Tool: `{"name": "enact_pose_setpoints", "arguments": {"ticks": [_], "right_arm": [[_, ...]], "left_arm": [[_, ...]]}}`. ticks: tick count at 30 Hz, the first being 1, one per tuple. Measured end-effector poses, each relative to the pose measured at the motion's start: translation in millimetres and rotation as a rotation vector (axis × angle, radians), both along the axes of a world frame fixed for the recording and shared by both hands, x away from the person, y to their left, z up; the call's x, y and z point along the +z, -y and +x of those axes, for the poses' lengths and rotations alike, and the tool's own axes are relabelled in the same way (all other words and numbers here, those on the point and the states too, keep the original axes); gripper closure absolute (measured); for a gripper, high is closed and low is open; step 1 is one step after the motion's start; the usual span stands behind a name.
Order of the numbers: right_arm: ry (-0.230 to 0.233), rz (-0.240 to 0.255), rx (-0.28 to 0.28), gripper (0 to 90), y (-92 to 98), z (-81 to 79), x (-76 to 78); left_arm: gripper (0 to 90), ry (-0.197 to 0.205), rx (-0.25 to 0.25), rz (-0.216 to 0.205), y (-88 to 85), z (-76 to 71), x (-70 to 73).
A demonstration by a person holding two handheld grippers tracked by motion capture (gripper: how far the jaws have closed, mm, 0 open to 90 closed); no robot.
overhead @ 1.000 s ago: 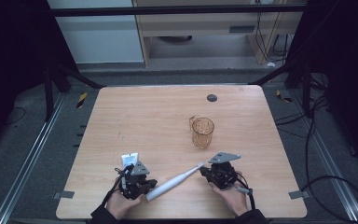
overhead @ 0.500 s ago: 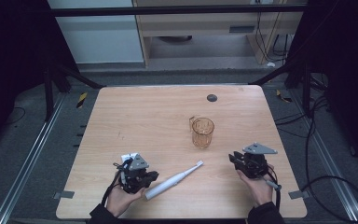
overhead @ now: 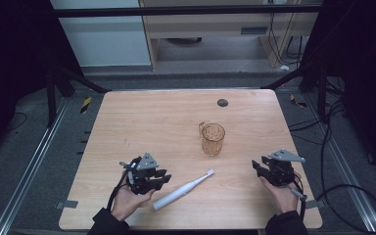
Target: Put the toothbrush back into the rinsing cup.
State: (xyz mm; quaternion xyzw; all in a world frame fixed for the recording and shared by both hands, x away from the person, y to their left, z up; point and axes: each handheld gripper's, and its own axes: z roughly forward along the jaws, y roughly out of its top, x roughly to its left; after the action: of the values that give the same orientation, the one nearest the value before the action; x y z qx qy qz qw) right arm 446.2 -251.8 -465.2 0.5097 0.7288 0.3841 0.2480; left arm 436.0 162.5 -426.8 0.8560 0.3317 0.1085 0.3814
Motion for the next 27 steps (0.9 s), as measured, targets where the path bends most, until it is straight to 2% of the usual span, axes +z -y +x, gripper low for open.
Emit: {"name": "enact_pose_setpoints", "arguments": {"ticks": [5, 8, 11, 21, 27], "right_arm": [[0.0, -0.001, -0.002, 52.0, 2.4, -1.3, 0.2], [-0.001, -0.001, -0.002, 51.0, 3.6, -1.4, -0.2], [-0.016, 0.004, -0.005, 50.1, 3.5, -1.4, -1.4], [-0.027, -0.02, 0.001, 47.0, 3.4, -0.4, -5.4], [-0.033, -0.018, -0.001, 46.6, 3.7, 0.0, -6.4]], "left_arm": [[61.8, 0.007, -0.006, 0.01, 7.0, 2.9, 2.8], [56.8, 0.0, -0.018, 0.03, 15.1, 6.7, 1.7], [55.8, -0.005, -0.03, 0.04, 21.4, 8.3, -0.3], [48.5, -0.013, -0.055, 0.071, 38.4, 12.8, -5.6], [46.4, -0.039, -0.07, 0.095, 45.3, 16.4, -10.4]]}}
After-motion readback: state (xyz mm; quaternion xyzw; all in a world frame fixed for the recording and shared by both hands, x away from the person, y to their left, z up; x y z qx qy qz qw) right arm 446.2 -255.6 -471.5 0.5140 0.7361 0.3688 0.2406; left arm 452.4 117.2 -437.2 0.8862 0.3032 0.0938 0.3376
